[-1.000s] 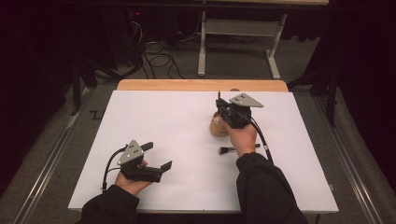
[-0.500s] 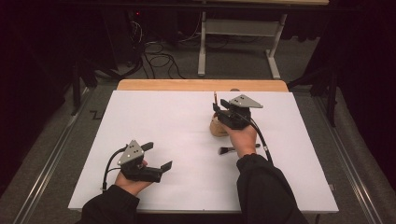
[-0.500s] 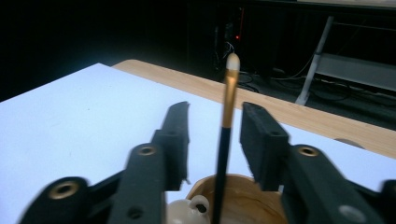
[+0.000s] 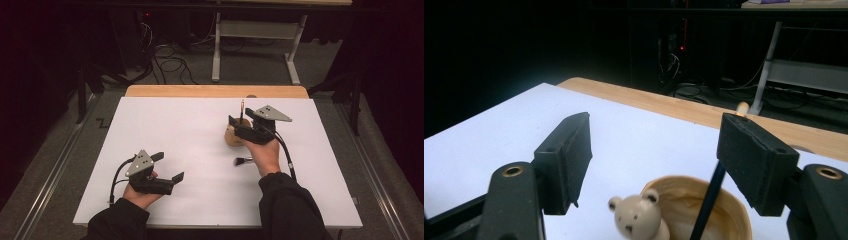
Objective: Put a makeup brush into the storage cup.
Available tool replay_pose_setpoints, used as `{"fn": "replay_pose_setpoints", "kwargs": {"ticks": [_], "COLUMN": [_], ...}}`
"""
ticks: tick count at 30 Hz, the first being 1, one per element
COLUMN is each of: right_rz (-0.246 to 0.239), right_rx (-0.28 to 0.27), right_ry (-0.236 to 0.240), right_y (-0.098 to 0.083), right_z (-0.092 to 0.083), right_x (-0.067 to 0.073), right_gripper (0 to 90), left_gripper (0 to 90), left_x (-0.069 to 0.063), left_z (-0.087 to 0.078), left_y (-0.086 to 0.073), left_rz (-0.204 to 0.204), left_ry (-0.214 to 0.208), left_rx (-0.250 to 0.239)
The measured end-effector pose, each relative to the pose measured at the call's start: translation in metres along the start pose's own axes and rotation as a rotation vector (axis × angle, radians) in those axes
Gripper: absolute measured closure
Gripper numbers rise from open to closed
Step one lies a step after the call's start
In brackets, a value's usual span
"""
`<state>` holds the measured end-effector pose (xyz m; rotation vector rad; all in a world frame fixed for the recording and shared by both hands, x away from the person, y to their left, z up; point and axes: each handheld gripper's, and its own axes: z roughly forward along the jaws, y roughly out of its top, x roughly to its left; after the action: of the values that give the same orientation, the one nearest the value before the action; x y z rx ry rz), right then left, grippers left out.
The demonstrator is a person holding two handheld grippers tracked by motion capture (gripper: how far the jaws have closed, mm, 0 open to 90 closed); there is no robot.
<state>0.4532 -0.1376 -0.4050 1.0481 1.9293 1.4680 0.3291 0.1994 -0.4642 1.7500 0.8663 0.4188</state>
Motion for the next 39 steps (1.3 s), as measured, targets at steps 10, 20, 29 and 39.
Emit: {"fn": "replay_pose_setpoints", "kwargs": {"ticks": [10, 20, 29, 39], "right_rz": [-0.009, -0.024, -0.043, -0.034], "right_rx": [0.017, 0.024, 0.030, 0.033], "right_ry": [0.007, 0.019, 0.028, 0.020], "right_y": [-0.013, -0.027, -0.037, -0.060], "right_z": [-0.027, -0.049, -0.068, -0.093], "right_x": [0.002, 0.004, 0.005, 0.001], "right_gripper": [20.9, 15.4, 7.7, 0.5], "left_gripper": [0.6, 0.6, 0.6, 0.6], "left_x": [0.001, 0.001, 0.002, 0.005], "left_z": [0.000, 0.001, 0.001, 0.001], "left_y": [0.000, 0.000, -0.001, -0.003], "left_rz": [-0.001, -0.002, -0.008, -0.022], "left_ry": [0.006, 0.010, 0.015, 0.022], "left_rx": [0.001, 0.003, 0.003, 0.010]}}
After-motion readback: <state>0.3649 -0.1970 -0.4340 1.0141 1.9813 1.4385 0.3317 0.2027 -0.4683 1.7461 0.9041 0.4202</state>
